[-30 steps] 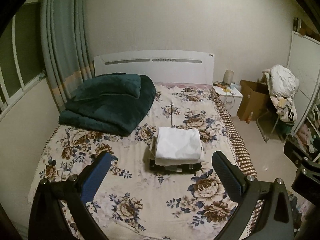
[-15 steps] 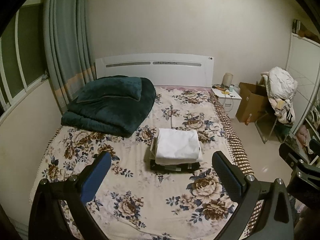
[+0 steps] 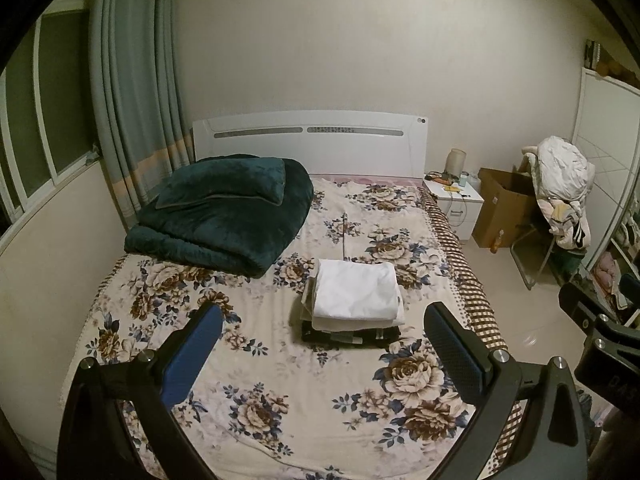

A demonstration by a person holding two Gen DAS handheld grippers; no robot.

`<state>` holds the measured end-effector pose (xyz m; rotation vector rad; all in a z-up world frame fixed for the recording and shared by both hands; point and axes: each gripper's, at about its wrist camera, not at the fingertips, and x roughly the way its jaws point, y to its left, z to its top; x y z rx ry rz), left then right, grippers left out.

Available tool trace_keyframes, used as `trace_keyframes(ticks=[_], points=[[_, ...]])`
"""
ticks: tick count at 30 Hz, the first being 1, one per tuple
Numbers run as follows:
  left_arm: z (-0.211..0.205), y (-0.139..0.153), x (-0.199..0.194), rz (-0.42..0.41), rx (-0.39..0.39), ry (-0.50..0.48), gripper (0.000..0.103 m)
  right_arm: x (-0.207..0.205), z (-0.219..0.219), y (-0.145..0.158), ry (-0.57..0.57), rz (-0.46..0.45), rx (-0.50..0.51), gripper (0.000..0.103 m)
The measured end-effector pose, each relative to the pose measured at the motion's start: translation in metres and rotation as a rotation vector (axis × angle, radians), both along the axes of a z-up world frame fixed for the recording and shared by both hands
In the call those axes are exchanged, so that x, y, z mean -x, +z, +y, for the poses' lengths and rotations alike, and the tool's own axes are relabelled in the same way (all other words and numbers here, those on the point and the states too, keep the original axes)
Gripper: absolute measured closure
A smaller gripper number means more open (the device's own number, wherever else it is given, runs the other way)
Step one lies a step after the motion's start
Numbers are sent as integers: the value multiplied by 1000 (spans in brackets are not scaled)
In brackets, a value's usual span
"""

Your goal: Fold small clothes

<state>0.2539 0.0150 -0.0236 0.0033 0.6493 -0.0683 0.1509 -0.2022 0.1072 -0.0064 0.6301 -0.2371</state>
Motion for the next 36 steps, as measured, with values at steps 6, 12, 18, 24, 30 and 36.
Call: trace_keyframes(ticks=[6, 12, 18, 24, 30, 36], points=[[2, 4, 0, 1, 0, 1, 0, -4, 4, 3, 12, -1, 0, 0], [4, 7, 1, -1, -2, 4, 0, -3, 5, 2, 12, -1, 2, 0], [9, 12, 4, -4, 1, 8, 0, -4, 8, 6, 17, -1, 4, 0], [13, 16, 5, -6, 2, 9, 0, -3, 12, 7, 21, 0, 0, 0], [13, 15, 5, -6, 3, 7, 0, 0, 14, 8, 28, 2, -5, 0], [13, 15, 6, -7, 2, 9, 0, 5, 14, 8, 33, 1, -9, 0]])
